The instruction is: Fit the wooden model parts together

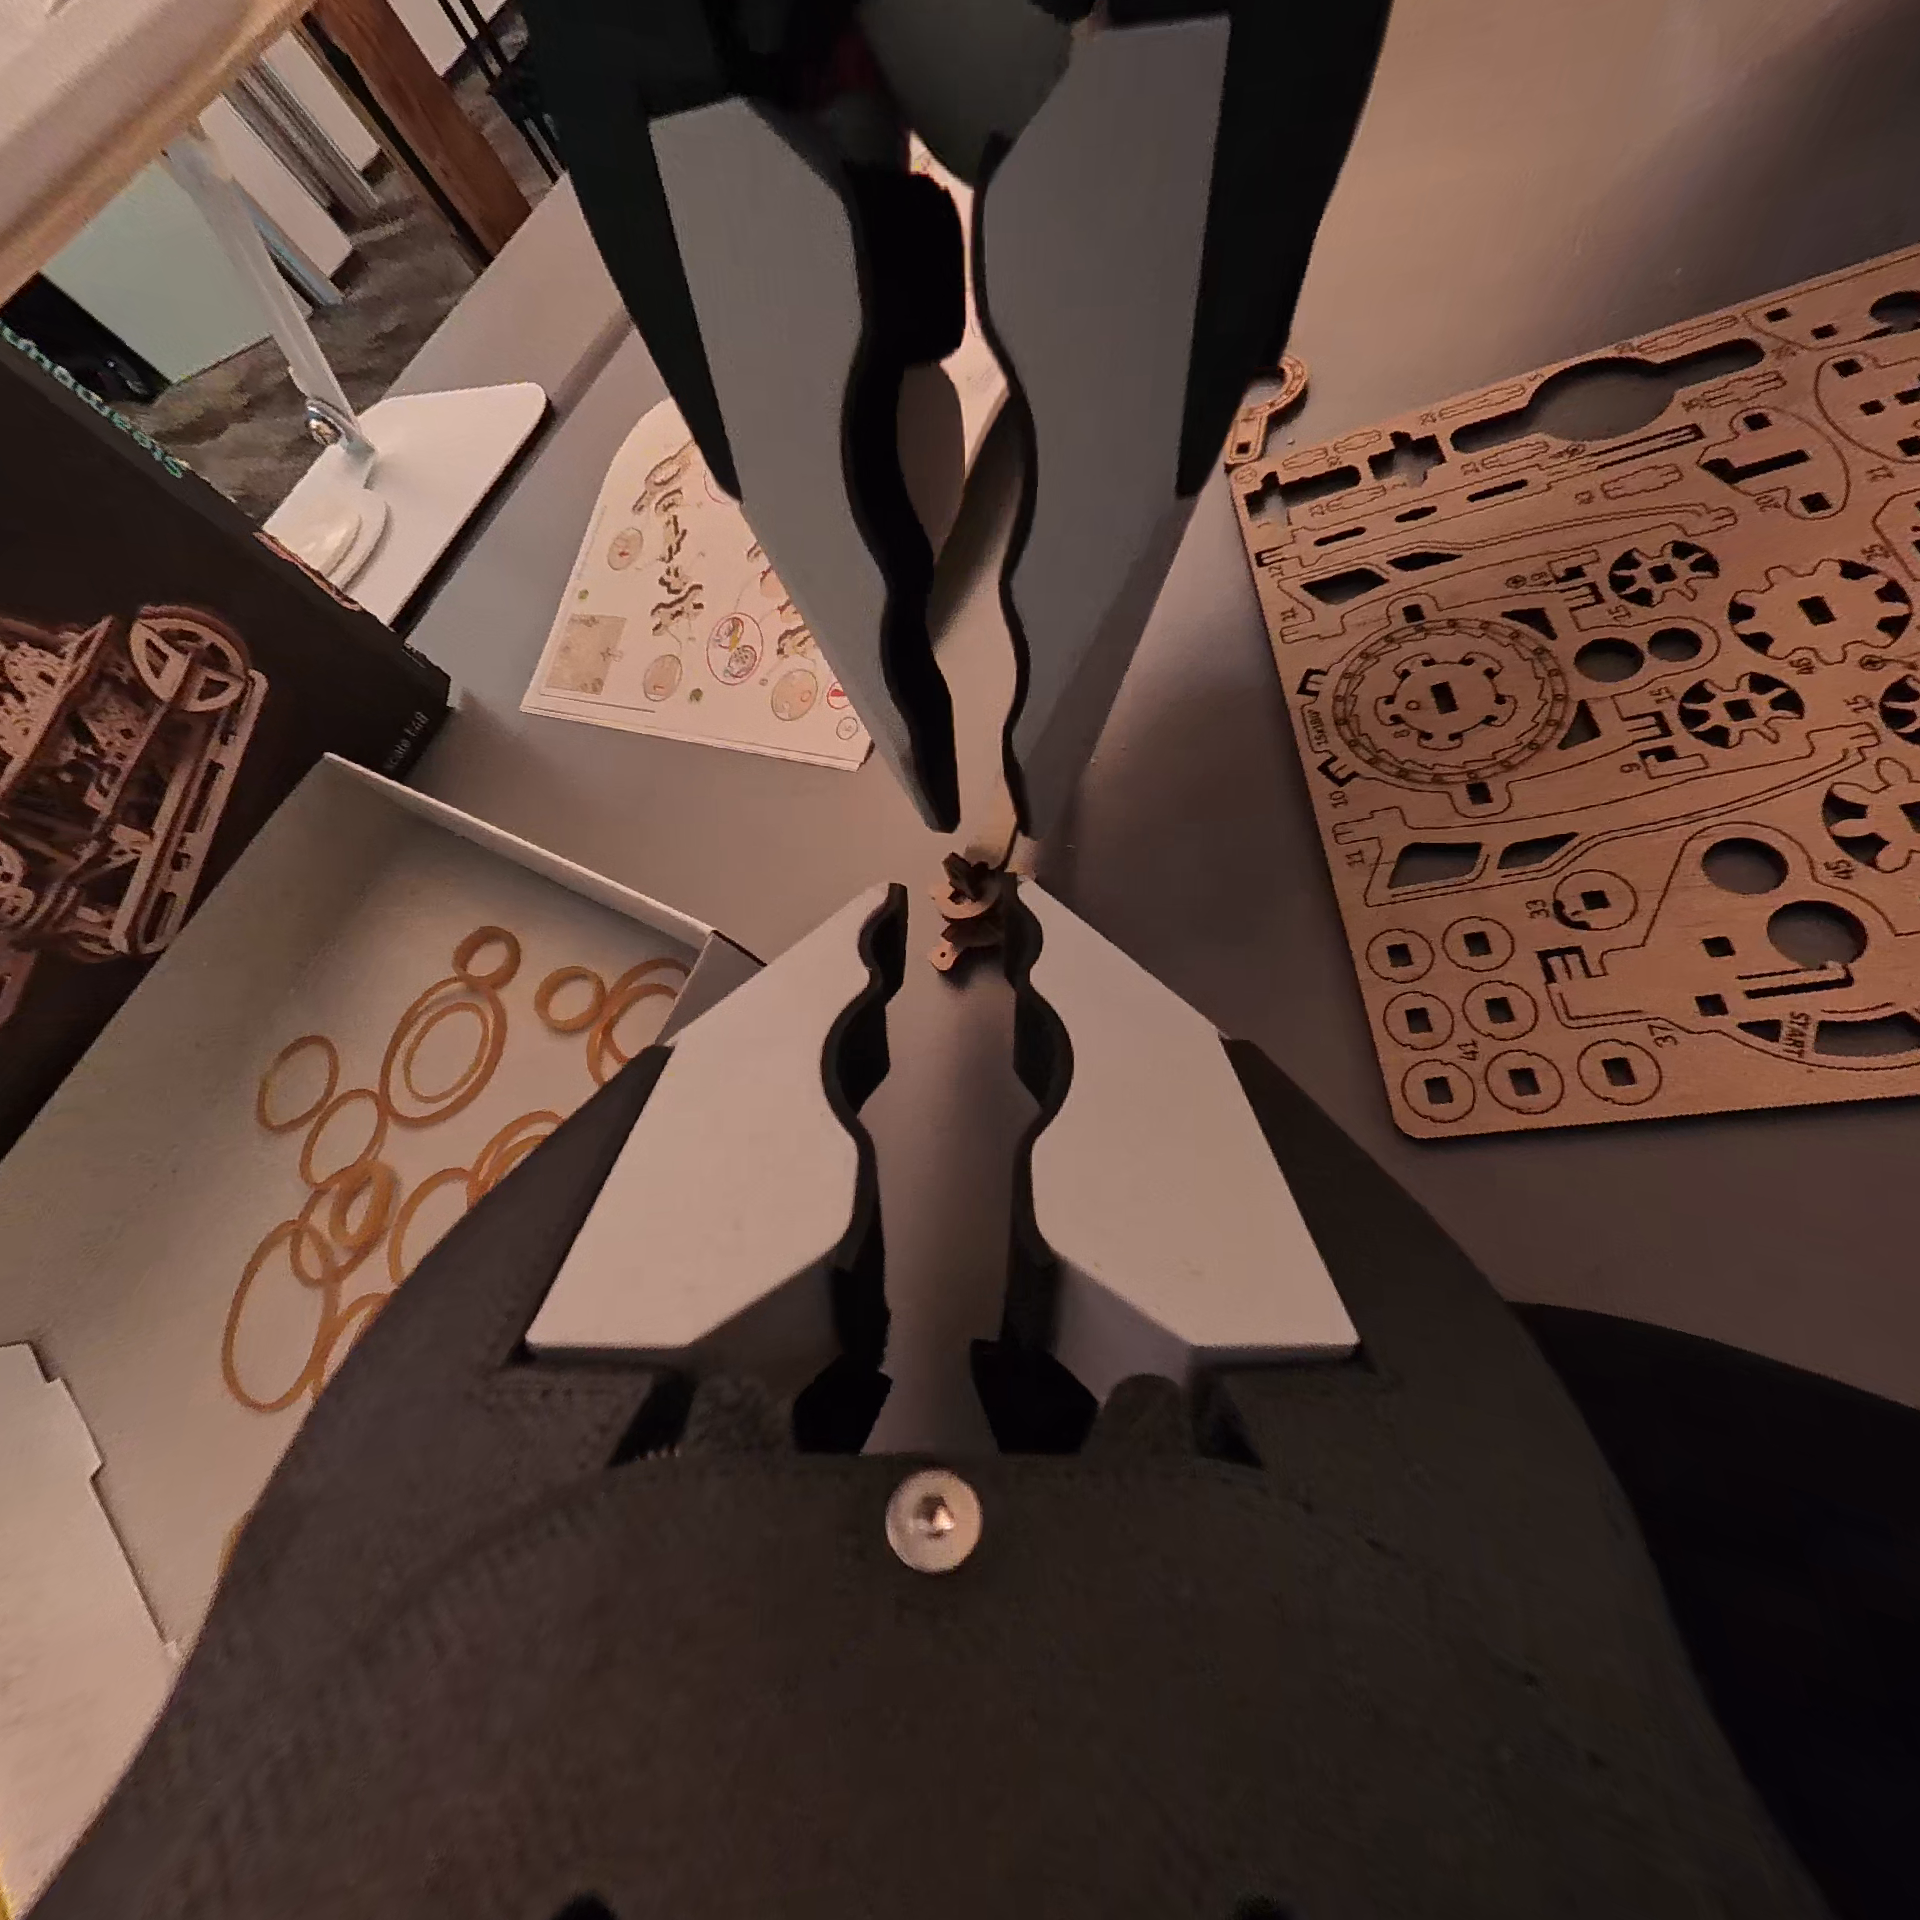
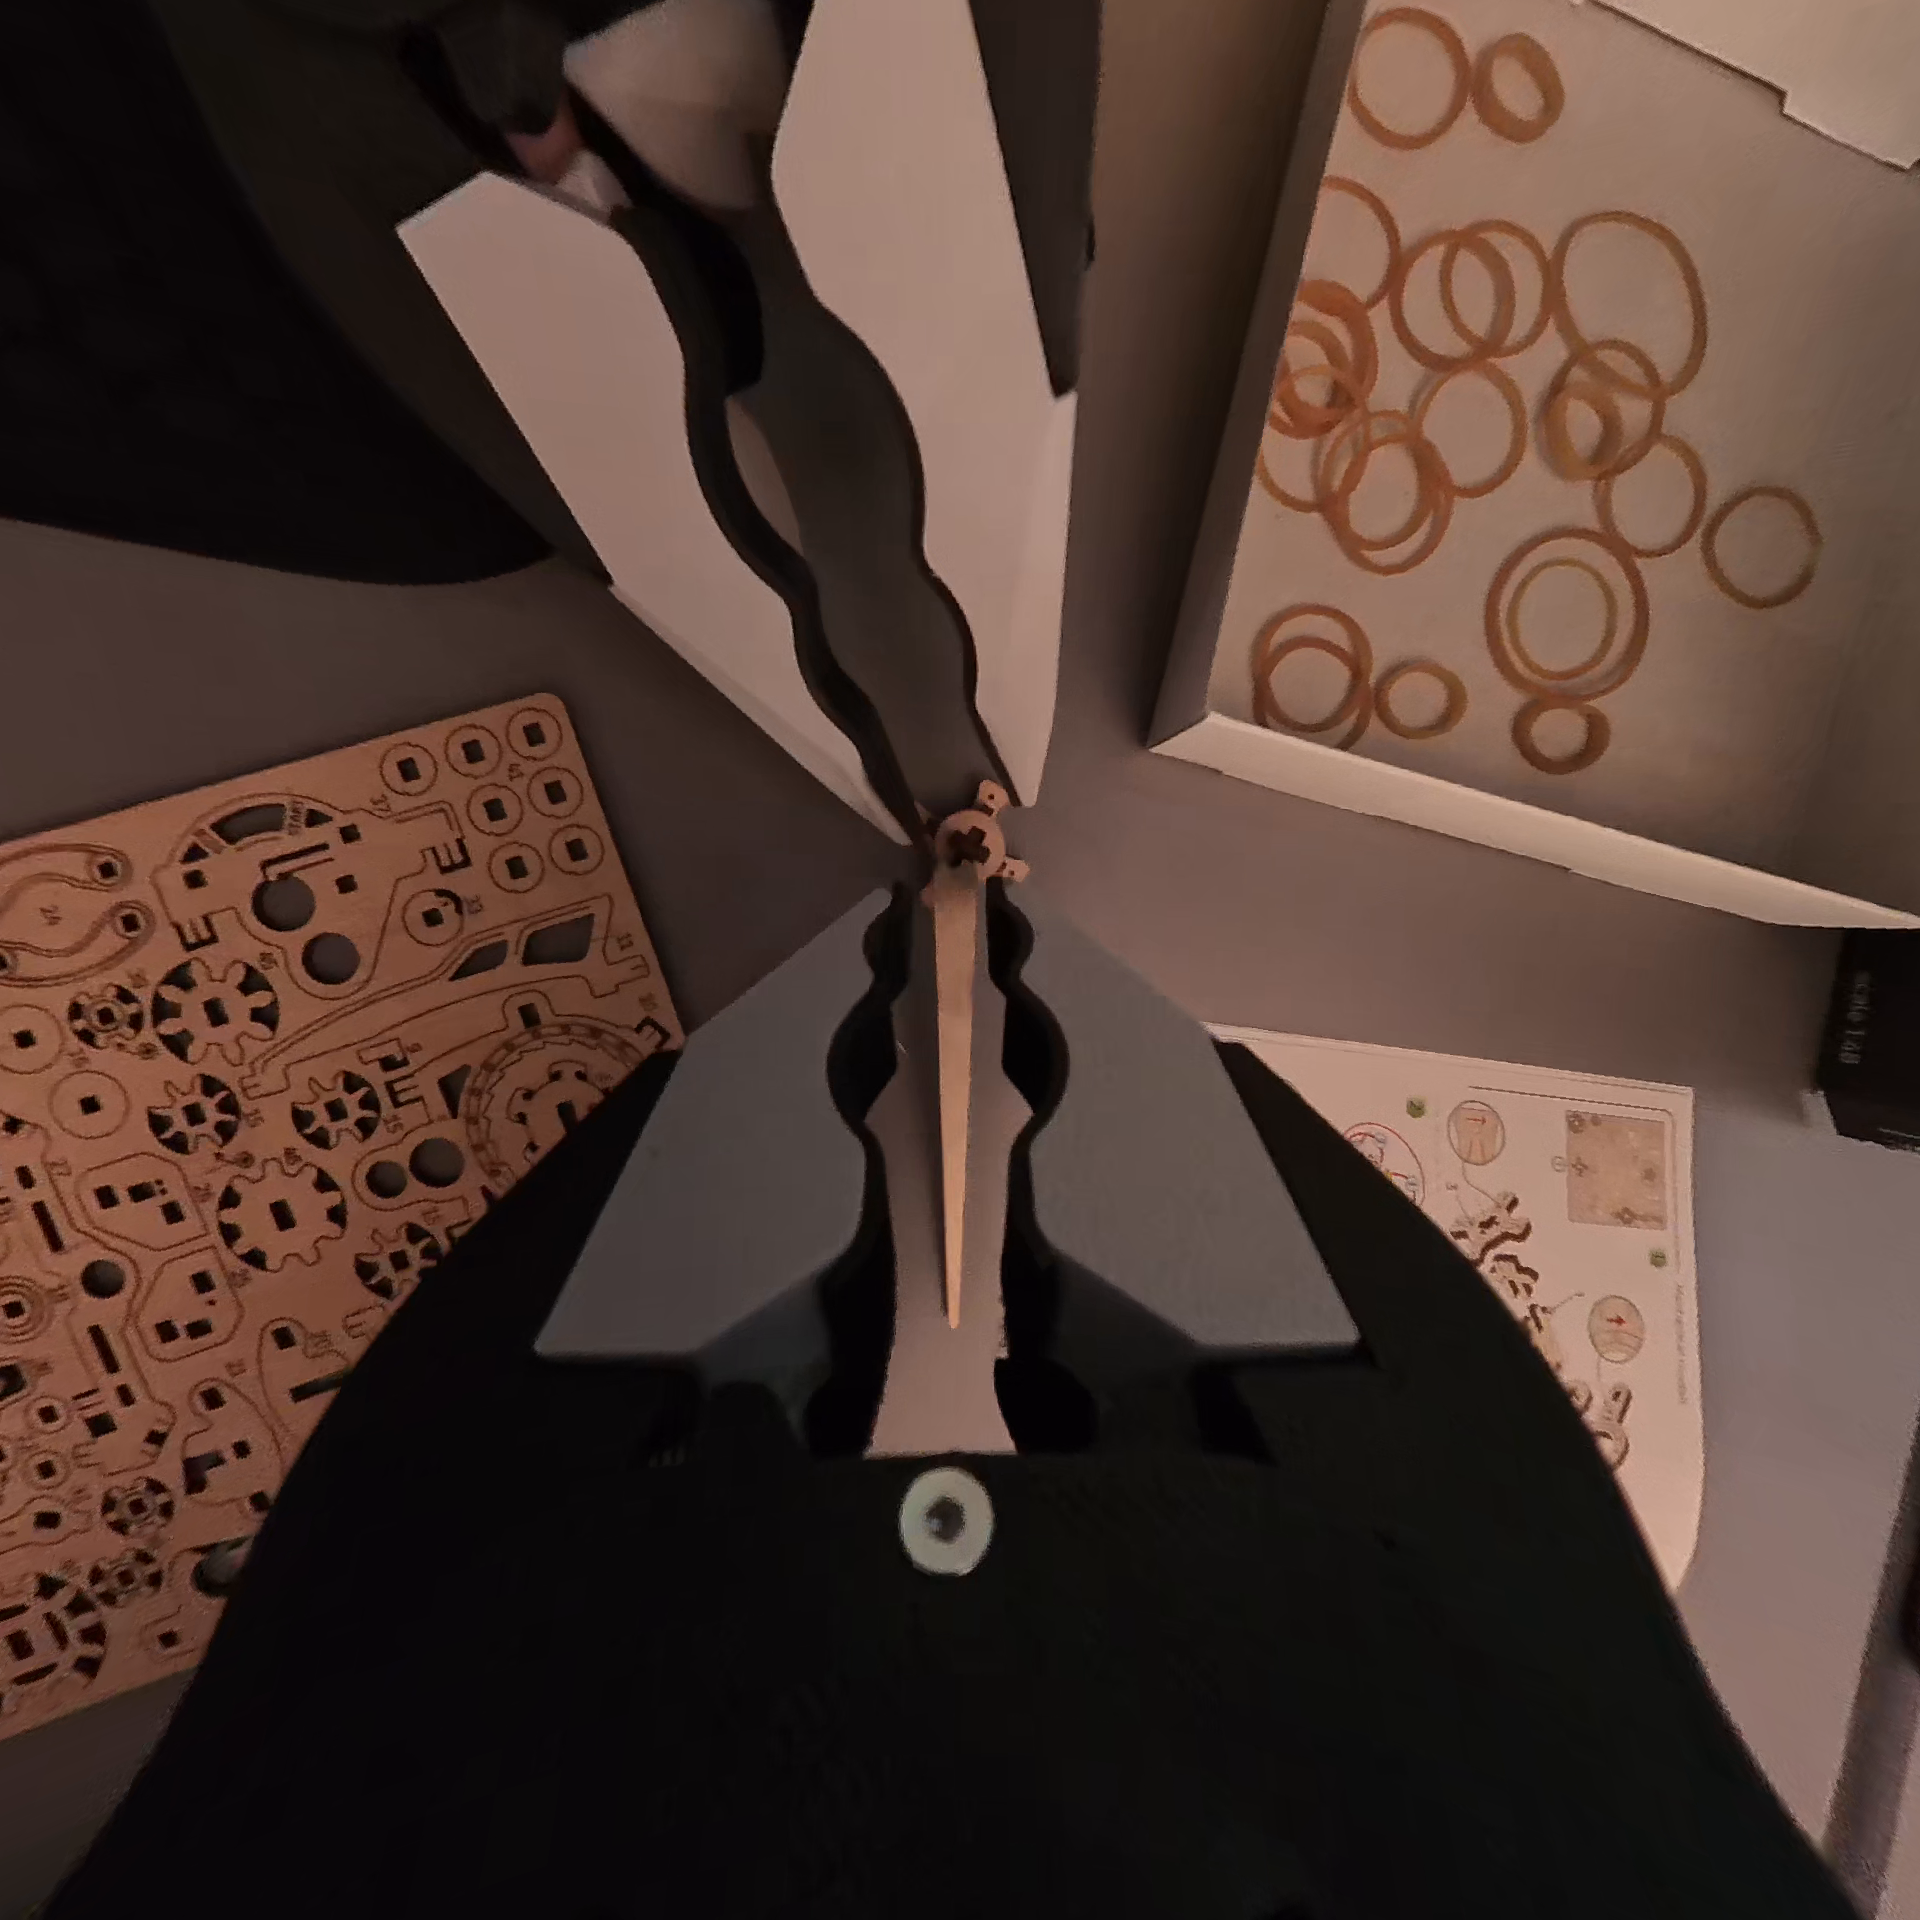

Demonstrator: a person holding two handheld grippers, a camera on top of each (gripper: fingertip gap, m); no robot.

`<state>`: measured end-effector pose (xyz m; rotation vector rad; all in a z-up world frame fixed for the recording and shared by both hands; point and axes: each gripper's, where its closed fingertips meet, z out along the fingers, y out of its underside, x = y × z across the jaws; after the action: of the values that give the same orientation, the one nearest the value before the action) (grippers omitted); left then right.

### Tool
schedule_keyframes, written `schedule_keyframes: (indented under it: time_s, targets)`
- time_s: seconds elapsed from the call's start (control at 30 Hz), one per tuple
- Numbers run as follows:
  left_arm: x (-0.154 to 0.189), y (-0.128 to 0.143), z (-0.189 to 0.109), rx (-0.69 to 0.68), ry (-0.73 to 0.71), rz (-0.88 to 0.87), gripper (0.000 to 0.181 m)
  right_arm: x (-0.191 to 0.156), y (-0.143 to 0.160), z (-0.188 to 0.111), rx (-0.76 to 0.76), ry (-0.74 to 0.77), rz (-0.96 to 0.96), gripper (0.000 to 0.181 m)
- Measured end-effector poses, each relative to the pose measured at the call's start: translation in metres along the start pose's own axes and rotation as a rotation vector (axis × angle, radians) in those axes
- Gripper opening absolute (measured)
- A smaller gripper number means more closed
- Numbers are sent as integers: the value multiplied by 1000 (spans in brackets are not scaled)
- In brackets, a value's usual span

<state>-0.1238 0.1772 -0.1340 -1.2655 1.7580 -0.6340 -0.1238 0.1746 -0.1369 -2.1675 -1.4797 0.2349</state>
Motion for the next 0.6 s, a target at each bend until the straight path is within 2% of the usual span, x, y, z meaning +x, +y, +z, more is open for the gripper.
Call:
schedule_keyframes:
  time_s: [0.13, 0.27, 0.33, 0.6]
  targets:
    - [2, -1, 0, 7, 7, 17, 15, 1, 2, 2, 4, -6, 18, 11]
    - [0, 0, 1, -5, 3, 6, 6, 1, 1, 2, 27, -35, 31, 0]
    - [1, 2, 3, -19, 6, 13, 4, 2, 2, 3, 19, -28, 32, 0]
    - [1, 3, 3, -24, -4, 24, 10, 3, -2, -2, 46, -29, 29, 2]
